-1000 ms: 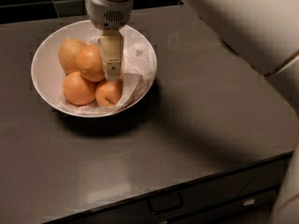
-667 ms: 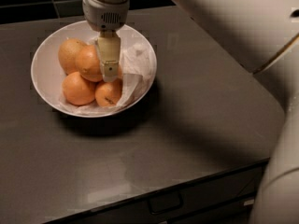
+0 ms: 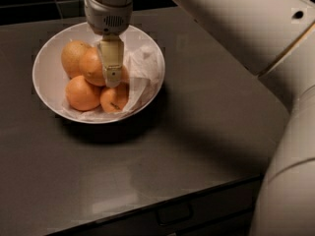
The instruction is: Pick orange from white bowl
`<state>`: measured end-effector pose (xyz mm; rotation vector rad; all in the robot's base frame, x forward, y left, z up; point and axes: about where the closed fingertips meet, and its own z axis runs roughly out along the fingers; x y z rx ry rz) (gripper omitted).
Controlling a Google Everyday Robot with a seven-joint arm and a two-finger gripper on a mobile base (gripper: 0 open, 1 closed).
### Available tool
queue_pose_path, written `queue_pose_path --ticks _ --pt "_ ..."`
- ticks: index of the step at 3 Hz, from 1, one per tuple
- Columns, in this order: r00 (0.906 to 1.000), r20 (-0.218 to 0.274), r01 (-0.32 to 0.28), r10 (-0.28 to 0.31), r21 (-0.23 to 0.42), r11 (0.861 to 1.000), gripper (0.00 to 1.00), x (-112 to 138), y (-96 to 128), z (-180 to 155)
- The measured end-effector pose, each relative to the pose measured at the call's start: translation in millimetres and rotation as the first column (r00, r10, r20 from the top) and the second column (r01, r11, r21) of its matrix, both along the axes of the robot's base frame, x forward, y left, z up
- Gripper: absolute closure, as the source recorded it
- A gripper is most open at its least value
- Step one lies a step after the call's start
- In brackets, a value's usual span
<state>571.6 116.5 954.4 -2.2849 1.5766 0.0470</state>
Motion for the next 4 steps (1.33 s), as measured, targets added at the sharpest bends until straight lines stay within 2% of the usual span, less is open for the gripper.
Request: queue_pose_path --ticks 2,4 --pt "0.9999 -0.014 -0.004 0.005 0.004 1.000 0.11 -1.2 1.6 -5.2" --pt "0.9996 -0.023 -0.013 0.013 0.007 1.000 0.10 -2.4 3.8 -7.4"
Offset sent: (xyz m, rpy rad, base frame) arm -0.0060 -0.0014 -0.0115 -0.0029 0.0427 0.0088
